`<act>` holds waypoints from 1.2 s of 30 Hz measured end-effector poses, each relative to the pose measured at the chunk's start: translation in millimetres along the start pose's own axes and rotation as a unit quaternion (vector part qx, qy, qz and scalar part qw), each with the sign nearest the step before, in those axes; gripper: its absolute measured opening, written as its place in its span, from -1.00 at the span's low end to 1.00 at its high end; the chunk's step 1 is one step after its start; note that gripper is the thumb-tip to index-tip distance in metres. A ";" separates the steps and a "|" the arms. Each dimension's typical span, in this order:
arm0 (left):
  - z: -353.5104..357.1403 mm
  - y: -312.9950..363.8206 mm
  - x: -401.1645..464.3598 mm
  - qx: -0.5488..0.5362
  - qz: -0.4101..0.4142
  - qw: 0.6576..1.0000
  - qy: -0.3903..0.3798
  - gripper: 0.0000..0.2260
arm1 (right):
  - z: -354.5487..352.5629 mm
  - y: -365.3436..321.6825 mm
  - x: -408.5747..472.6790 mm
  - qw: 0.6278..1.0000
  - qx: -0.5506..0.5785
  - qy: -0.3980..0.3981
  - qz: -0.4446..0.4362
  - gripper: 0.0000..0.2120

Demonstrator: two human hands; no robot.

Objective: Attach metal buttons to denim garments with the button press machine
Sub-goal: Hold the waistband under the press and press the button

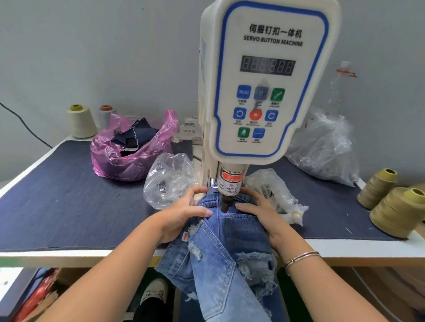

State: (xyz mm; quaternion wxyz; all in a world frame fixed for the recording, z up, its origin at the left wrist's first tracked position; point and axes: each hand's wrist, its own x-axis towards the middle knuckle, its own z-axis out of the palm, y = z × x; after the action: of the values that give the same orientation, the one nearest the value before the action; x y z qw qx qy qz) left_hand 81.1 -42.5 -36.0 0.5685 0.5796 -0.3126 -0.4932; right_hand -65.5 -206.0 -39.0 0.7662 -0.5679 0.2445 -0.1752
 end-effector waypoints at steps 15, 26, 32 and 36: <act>3.0 -22.8 2.6 -0.056 0.037 0.997 0.026 -0.42 | -8.7 17.8 7.5 0.999 -0.023 0.004 -0.044 -0.65; 3.3 -21.8 2.9 -0.072 0.031 0.997 0.011 -0.38 | -8.3 16.3 5.4 0.999 0.034 -0.016 -0.023 -0.52; 2.7 -22.7 3.8 -0.067 0.032 0.997 0.007 -0.40 | -9.6 14.8 4.3 0.999 0.044 -0.023 -0.016 -0.59; 2.4 -23.0 3.8 -0.071 0.029 0.997 0.011 -0.36 | -8.8 14.3 4.8 0.999 0.045 -0.022 -0.010 -0.58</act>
State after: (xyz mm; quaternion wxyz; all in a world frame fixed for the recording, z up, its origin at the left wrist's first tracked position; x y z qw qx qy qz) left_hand 75.6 -43.2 -58.8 0.6254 0.5343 -0.2872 -0.4908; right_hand -66.7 -211.3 -55.6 0.7941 -0.5391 0.2142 -0.1811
